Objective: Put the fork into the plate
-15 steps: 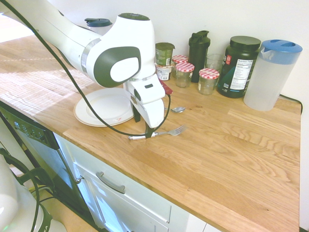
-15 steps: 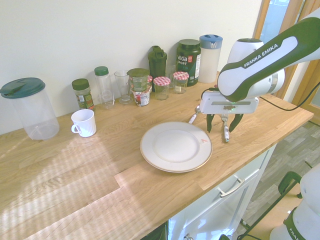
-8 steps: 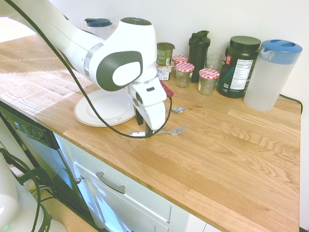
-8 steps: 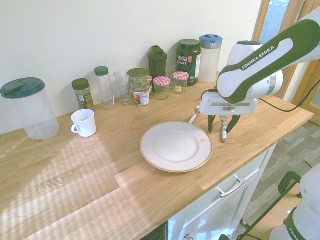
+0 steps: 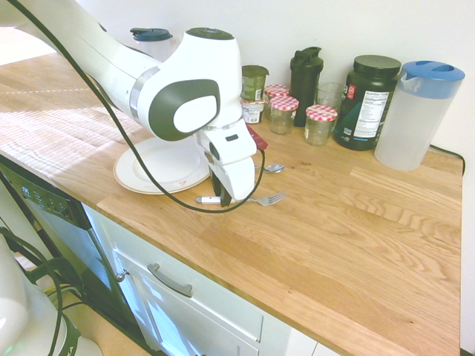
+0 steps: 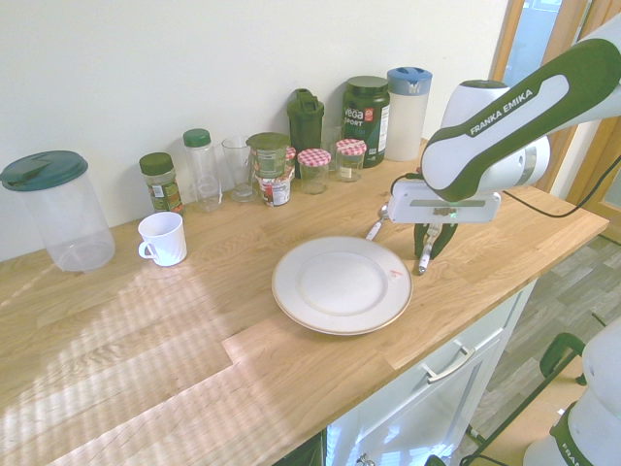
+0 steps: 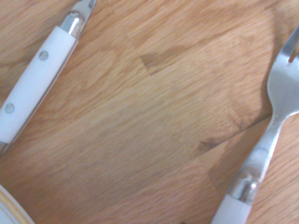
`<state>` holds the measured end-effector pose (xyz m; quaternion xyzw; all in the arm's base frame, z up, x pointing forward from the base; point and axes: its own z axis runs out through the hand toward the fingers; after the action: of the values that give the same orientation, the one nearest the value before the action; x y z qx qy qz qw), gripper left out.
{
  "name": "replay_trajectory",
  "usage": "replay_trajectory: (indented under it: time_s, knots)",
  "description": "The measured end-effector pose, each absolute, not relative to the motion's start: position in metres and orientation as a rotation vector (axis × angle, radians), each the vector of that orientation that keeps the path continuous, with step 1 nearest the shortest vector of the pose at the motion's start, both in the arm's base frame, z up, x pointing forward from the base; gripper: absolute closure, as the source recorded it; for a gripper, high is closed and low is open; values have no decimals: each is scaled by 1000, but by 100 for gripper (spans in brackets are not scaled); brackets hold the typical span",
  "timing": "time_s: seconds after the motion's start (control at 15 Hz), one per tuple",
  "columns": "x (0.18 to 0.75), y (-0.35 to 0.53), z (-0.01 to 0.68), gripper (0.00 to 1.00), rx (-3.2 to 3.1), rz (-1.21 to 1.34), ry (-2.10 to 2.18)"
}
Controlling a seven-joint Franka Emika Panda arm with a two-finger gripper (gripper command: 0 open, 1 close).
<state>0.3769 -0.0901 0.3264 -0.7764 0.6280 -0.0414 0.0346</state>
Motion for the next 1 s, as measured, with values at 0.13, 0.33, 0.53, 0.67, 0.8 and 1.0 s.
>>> replay_trajectory:
  time_s: [0.13,0.33,0.53,0.67,0.8,1.0]
  knots:
    - [377,-90,326,100,-2387,-127,1930]
    - [378,-90,327,100,-2388,-130,1928]
    - [378,-92,327,100,-2378,-135,1931]
    - [377,-97,328,100,-2367,-144,1931]
    - [378,-102,330,100,-2357,-165,1920]
    - [382,-104,340,100,-2343,-221,1902]
